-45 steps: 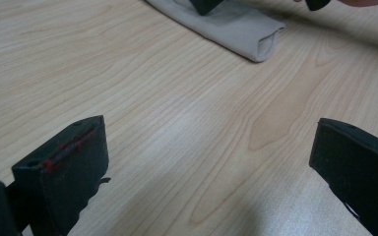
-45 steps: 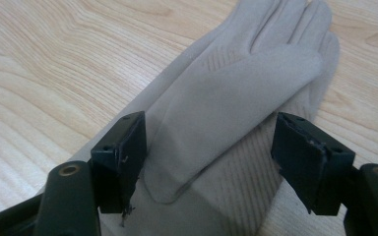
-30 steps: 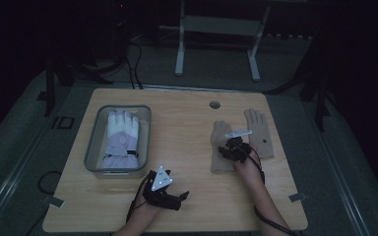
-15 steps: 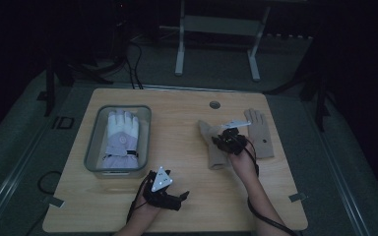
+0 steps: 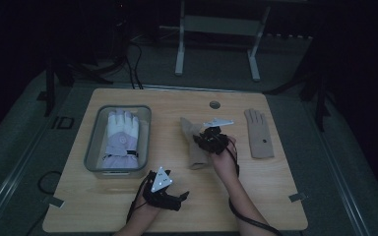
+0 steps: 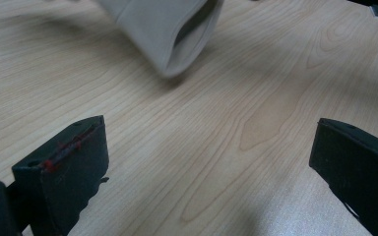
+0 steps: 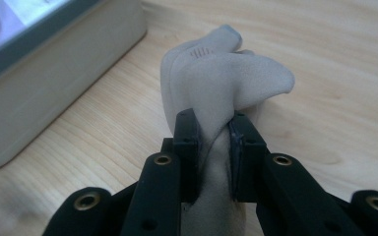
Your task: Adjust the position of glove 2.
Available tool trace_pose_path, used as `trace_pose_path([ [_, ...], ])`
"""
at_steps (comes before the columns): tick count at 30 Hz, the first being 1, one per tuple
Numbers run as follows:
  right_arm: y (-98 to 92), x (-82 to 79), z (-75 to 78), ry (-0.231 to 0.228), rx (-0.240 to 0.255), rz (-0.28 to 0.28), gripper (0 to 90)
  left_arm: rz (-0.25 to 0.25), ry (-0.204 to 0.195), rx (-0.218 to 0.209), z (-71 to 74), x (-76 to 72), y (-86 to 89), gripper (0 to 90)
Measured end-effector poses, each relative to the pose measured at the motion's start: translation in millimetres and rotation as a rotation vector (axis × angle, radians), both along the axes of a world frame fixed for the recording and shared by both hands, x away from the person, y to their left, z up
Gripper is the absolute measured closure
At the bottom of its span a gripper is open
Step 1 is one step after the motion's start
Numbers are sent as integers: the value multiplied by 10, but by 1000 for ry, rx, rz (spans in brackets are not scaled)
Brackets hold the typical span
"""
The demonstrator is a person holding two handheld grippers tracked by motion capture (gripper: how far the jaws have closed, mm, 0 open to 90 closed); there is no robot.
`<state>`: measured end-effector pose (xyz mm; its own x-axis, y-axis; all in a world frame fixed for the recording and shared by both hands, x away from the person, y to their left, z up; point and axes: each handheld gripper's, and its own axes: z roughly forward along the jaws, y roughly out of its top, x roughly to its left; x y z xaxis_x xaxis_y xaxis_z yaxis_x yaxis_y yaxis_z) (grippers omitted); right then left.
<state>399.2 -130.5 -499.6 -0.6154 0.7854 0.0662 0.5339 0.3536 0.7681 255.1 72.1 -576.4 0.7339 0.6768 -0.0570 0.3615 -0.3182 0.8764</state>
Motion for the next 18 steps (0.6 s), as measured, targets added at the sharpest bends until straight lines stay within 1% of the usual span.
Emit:
trace_pose_path([
  [2, 57, 8, -82, 9, -11, -1, 768, 1, -1, -5, -1, -1, -2, 18],
  [3, 57, 8, -82, 9, -11, -1, 768, 1, -1, -5, -1, -1, -2, 18],
  [4, 79, 17, -124, 15, -14, -2, 768, 0, 0, -6, -2, 0, 0, 18],
  [5, 111, 36, -198, 34, -26, -2, 767, 1, 2, -5, -1, 1, 0, 18],
  [7, 136, 44, -280, 56, -25, -11, 766, -3, 4, -4, -1, 4, 0, 18],
  [10, 156, 46, -376, 86, -48, -27, 758, -4, 4, -4, -1, 1, -1, 18],
  [13, 175, 40, -459, 95, -85, 1, 733, -6, 2, -2, -1, 0, -4, 18],
  [14, 179, 41, -475, 102, -88, 14, 714, -5, 1, -2, -2, 0, -5, 18],
  [16, 189, 44, -502, 109, -102, 33, 664, -5, 2, -1, -2, 0, -6, 18],
  [18, 208, 51, -539, 118, -118, 71, 585, -5, 2, 0, -1, 0, -6, 18],
])
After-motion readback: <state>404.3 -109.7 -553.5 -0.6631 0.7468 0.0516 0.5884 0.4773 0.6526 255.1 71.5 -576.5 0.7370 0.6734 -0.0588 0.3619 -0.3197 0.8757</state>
